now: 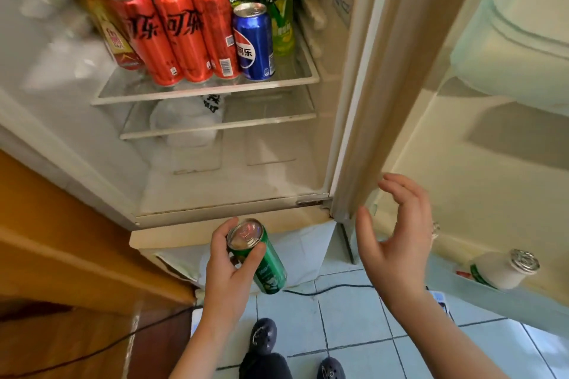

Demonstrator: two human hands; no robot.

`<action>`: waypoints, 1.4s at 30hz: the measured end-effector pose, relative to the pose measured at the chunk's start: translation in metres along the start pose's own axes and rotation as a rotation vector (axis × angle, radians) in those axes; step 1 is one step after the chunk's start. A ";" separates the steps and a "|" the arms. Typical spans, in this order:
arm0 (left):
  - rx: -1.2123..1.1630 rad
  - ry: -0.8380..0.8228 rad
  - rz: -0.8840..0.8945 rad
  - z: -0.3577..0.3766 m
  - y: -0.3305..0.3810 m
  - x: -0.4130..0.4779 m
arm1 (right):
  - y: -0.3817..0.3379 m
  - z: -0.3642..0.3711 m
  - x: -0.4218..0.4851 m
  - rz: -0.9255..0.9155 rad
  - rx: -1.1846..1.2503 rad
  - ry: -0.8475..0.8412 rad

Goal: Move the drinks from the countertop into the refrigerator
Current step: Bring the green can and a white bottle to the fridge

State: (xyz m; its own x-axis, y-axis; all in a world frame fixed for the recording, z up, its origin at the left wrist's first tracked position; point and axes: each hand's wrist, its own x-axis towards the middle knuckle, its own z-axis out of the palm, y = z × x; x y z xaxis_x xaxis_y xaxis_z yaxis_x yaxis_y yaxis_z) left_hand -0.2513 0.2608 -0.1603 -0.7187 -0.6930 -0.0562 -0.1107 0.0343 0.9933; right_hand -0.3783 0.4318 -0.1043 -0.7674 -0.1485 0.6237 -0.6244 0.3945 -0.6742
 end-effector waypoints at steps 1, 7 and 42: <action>-0.001 0.002 0.020 -0.005 0.005 0.007 | -0.005 0.004 0.007 -0.015 0.005 0.026; 0.013 -0.078 0.171 -0.032 0.057 0.065 | -0.035 0.030 0.042 -0.153 -0.035 0.165; 0.859 -0.350 0.803 0.091 0.261 0.313 | -0.012 0.031 0.087 -0.049 -0.307 0.491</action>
State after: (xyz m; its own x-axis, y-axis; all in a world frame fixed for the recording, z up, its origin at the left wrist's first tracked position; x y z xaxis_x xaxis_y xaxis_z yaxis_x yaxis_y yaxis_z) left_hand -0.5681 0.1185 0.0722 -0.9222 -0.0302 0.3856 0.1272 0.9178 0.3762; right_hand -0.4422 0.3860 -0.0542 -0.5349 0.2360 0.8113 -0.5303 0.6538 -0.5397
